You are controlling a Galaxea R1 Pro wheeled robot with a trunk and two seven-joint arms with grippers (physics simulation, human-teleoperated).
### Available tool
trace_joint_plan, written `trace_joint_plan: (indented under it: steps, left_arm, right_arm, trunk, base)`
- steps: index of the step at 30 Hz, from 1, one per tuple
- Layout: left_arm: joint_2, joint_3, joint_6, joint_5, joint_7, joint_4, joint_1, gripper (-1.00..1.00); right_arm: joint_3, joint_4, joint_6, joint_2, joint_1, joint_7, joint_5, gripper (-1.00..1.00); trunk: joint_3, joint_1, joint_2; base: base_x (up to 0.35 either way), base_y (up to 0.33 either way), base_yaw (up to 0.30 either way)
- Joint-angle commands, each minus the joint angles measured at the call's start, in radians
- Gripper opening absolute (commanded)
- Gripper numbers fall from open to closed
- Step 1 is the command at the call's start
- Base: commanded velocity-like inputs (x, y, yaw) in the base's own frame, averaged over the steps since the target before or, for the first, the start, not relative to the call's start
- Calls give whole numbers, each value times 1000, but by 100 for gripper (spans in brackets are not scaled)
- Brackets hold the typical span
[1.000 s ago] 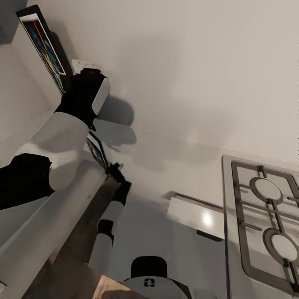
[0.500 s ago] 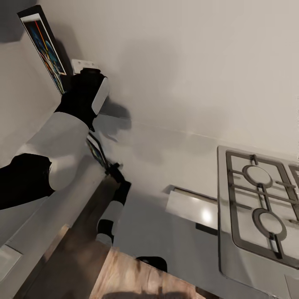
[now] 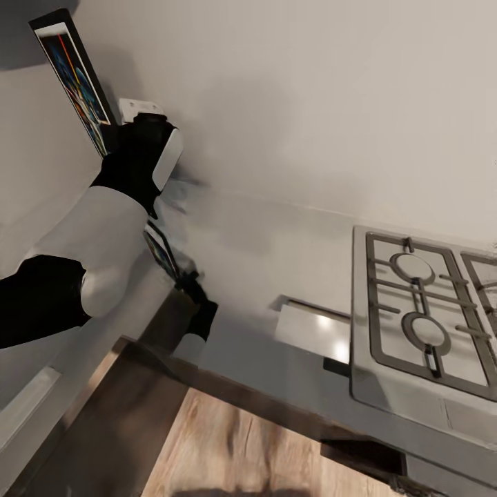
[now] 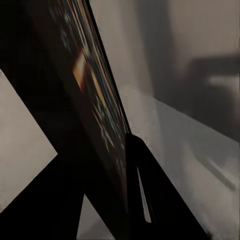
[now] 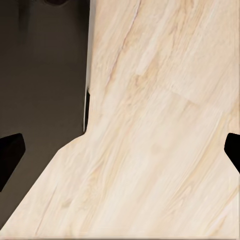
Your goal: Pick up the poster from the kitchen countertop and hang it on one of the wall nails in the kitchen.
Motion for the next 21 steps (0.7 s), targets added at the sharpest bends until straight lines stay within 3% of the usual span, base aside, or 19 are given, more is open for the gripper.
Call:
trace_joint_plan:
  steps: [1,21]
  left_arm:
    - [1,-6,6,8,9,-1,-1,-100]
    - [1,-6,7,8,8,-2,-1,-100]
  right_arm:
    - [7,-2,3,-3,1,-10,7,100]
    - [7,-1,3,-9,1,-11,7,100]
  trunk:
    - [-1,0,-1]
    - [-1,0,-1]
  base:
    - [-328,0,0]
    - [-289,0,0]
